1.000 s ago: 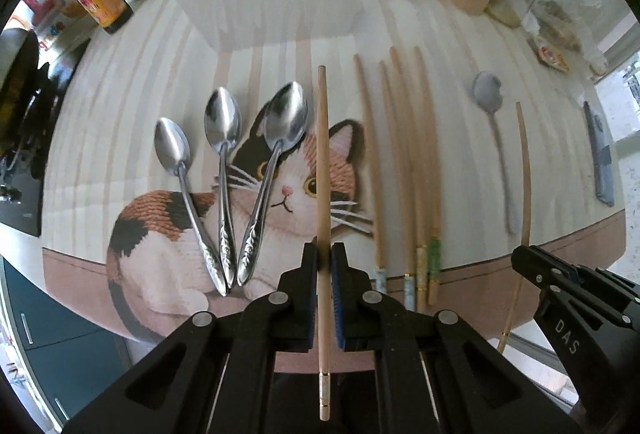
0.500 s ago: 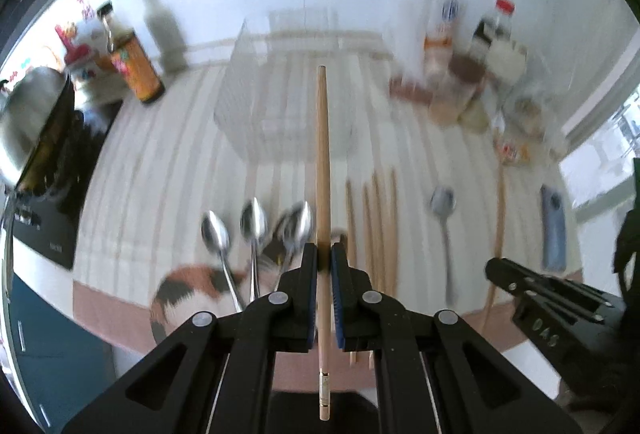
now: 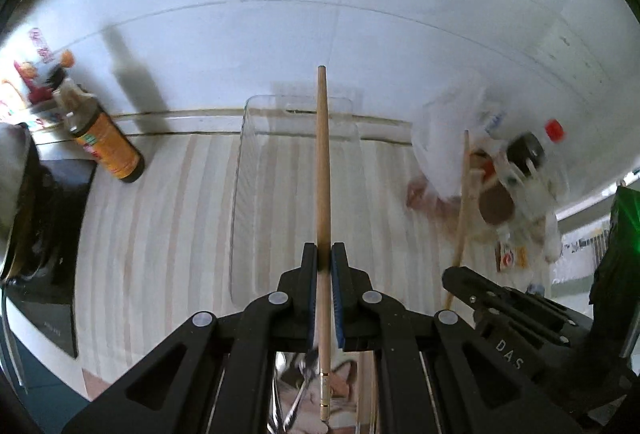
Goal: Organize utensils
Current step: 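Lift both held chopsticks and carry them over the clear plastic basket, then open both grippers to drop the chopsticks into the clear basket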
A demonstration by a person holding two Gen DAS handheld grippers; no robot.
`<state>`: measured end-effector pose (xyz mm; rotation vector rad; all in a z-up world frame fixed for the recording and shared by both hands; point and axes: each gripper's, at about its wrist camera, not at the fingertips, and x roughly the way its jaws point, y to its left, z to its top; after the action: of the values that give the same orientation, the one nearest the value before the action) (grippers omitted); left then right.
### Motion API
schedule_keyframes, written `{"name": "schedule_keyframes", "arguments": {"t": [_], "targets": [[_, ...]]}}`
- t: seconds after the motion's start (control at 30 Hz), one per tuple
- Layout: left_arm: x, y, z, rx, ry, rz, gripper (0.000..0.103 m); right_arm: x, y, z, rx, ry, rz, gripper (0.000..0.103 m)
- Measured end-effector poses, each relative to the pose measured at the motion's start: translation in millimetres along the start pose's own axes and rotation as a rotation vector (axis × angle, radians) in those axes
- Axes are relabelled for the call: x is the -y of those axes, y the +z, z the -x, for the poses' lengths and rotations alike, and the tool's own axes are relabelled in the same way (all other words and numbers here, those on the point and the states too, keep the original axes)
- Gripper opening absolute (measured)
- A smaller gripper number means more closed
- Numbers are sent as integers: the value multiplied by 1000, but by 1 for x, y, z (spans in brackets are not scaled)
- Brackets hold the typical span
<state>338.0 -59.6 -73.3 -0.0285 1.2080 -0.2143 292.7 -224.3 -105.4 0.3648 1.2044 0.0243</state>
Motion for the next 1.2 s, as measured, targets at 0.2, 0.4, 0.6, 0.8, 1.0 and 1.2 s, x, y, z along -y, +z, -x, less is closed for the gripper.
{"name": "schedule_keyframes", "arguments": {"t": [0.2, 0.4, 0.6, 0.8, 1.0, 1.2], "targets": [[-27, 46, -45, -83, -17, 29, 4, -26, 63, -51, -45, 19, -17, 8], [-46, 63, -90, -186, -52, 36, 5, -47, 94, -97, -92, 2, 3, 8], [-63, 64, -98, -202, -29, 54, 8, -56, 99, -131, -182, -9, 43, 13], [-74, 49, -72, -80, 120, 48, 57, -43, 93, -122, -155, -48, 31, 39], [-72, 13, -33, 86, 202, 60, 102, -22, 61, -76, -63, -127, 31, 58], [-50, -30, -22, 103, 280, 49, 103, 12, 9, -40, 21, -153, 24, 69]]}}
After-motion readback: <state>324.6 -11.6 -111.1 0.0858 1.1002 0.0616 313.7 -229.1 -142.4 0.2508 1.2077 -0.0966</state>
